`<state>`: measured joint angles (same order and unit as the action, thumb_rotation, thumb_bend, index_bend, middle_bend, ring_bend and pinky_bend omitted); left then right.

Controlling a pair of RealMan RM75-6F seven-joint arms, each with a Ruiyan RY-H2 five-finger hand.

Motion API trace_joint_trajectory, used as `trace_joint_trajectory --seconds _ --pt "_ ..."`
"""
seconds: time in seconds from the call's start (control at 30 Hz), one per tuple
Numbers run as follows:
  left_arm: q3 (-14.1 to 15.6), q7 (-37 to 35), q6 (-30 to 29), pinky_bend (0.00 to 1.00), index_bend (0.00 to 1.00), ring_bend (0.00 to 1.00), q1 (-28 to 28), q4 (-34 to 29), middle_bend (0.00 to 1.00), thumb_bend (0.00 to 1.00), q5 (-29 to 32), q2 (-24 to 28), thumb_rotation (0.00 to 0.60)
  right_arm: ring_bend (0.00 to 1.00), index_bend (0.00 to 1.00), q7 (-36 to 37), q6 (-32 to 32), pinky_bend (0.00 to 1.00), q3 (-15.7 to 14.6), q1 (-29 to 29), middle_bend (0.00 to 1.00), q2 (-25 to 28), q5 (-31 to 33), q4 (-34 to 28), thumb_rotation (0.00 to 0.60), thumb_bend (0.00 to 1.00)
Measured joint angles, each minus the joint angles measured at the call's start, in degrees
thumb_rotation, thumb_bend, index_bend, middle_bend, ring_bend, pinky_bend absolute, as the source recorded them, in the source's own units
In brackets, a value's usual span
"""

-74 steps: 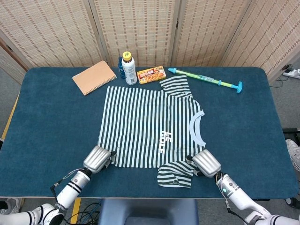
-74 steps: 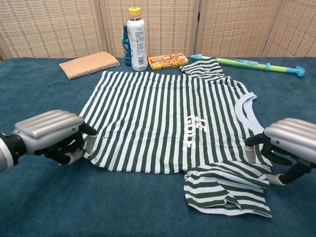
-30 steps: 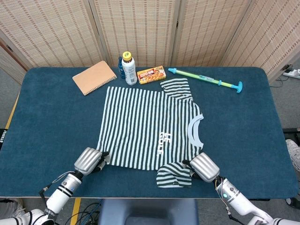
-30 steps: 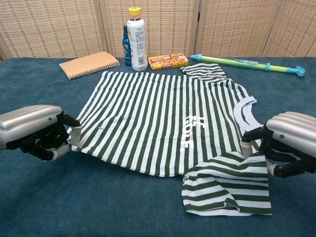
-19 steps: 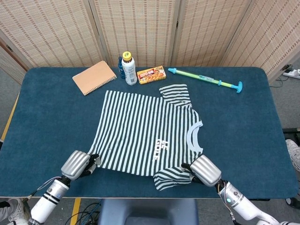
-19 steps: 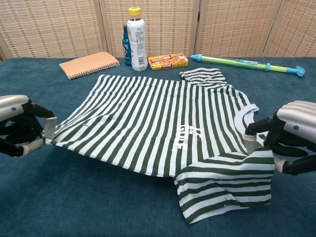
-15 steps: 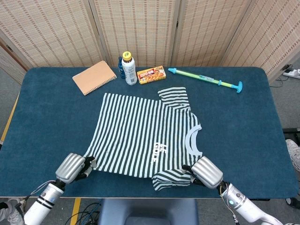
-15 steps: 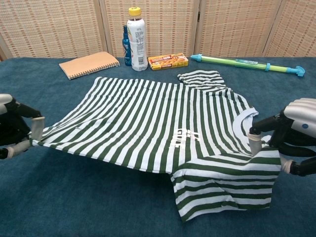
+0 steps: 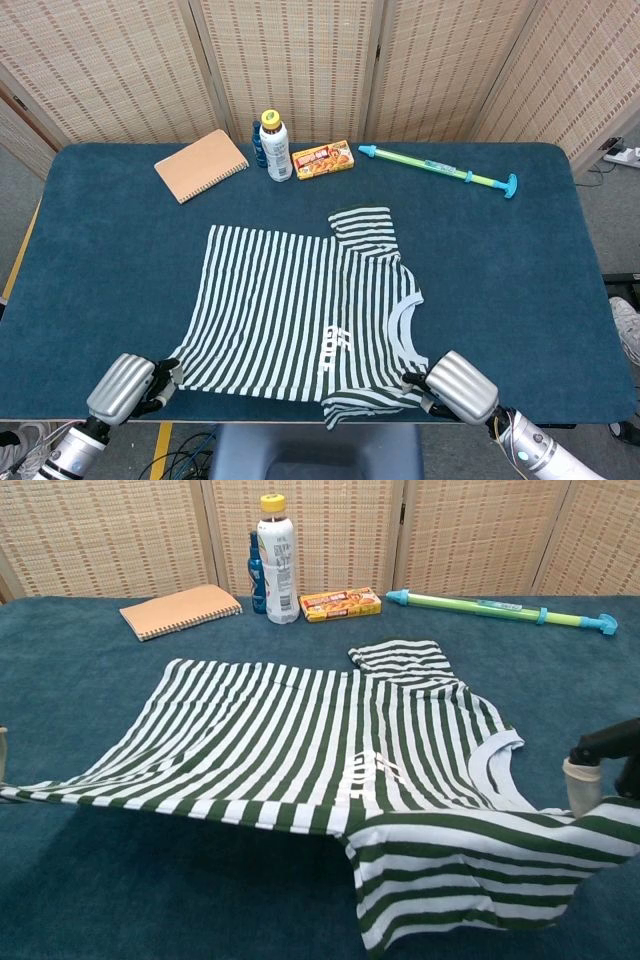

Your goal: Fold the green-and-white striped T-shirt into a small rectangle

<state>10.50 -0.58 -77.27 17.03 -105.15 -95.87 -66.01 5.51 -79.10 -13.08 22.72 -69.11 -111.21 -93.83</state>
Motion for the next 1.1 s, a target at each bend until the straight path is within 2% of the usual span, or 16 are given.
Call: trace_joint_trajectory --seconds 0.47,1.0,1.1 --pt "4.83 -0.23 -5.22 0.95 0.63 0.85 -6.59 -2.77 0.91 0.51 -6.71 2.69 0.600 1.00 0.71 3.80 -3.66 1.00 -3.36 -1.86 0.99 4.62 -5.33 -0.14 0.600 0.59" --pt "7.54 0.64 -6.66 0.95 0.63 0.85 -10.47 -3.61 0.91 0.51 -11.81 4.38 0.600 1.00 0.73 9.89 -7.63 1.00 -5.06 -2.38 1.00 5.31 -10.77 4.62 0.600 0.61" --pt "7.10 0.83 -6.16 0.95 0.63 0.85 -10.51 -3.36 0.91 0.51 -11.42 4.26 0.600 1.00 0.73 9.92 -7.36 1.00 -4.85 -2.57 1.00 4.79 -10.32 4.80 0.600 0.61"
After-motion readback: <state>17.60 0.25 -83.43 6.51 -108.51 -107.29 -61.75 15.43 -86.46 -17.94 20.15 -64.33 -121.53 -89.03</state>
